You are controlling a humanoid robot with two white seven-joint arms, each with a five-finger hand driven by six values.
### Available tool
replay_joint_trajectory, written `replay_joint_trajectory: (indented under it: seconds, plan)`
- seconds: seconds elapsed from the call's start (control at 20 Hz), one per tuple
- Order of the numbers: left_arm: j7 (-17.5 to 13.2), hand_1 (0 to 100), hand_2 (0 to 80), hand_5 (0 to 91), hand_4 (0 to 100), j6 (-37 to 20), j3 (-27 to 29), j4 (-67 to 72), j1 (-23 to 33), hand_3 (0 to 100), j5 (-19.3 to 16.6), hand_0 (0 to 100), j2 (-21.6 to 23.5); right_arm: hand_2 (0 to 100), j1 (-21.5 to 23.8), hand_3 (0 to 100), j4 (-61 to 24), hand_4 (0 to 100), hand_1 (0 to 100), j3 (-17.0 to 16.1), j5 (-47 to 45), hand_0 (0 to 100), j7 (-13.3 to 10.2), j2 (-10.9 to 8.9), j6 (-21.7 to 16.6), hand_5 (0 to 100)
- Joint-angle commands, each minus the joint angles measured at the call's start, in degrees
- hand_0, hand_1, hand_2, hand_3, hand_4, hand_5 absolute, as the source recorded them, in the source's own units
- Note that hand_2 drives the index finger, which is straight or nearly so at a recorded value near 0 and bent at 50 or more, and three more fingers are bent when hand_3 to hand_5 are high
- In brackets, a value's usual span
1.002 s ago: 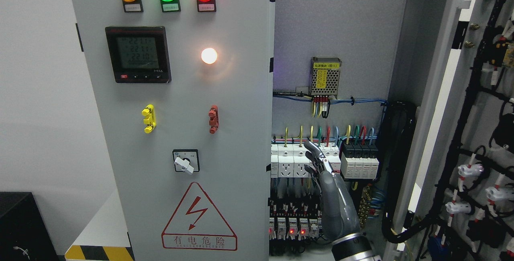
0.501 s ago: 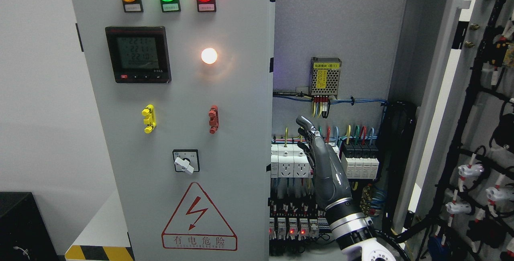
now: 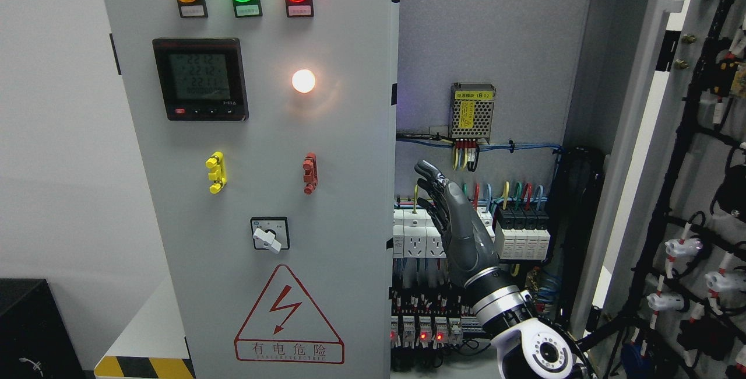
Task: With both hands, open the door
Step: 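Raise the right hand into the cabinet toward the closed door's inner edge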
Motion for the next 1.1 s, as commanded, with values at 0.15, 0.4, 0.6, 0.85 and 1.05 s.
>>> replay_joint_trajectory:
  seconds: [0.15,0.4,0.6,0.85,1.05]
  plan:
    - [0.1,0,0.0,0.0,0,0.0,0.7,0.0,0.0,0,0.0,0,0.0,0,-2.6,0,5.0,0,0,-1.0,-1.8,0,6.4,-3.18,0.7,0]
    - [0.0,0,0.0,0.0,0,0.0,0.7,0.0,0.0,0,0.0,0,0.0,0,-4.7,0,5.6,0,0,-1.0,-8.7,0,8.3,-3.72,2.4,0]
    - [0.1,0,0.0,0.0,0,0.0,0.7,0.0,0.0,0,0.0,0,0.0,0,-5.8,0,6.9,0,0,-1.2,-12.0,0,8.6,-3.81,5.2,0]
    - [0.1,0,0.0,0.0,0,0.0,0.7,0.0,0.0,0,0.0,0,0.0,0,-8.0,0,8.3,0,0,-1.2,-12.1,0,10.6,-3.81,5.3,0]
    - [0.0,0,0.0,0.0,0,0.0,0.7,0.0,0.0,0,0.0,0,0.0,0,-8.1,0,8.9,0,0,-1.3,-12.0,0,14.2,-3.63,5.7,0]
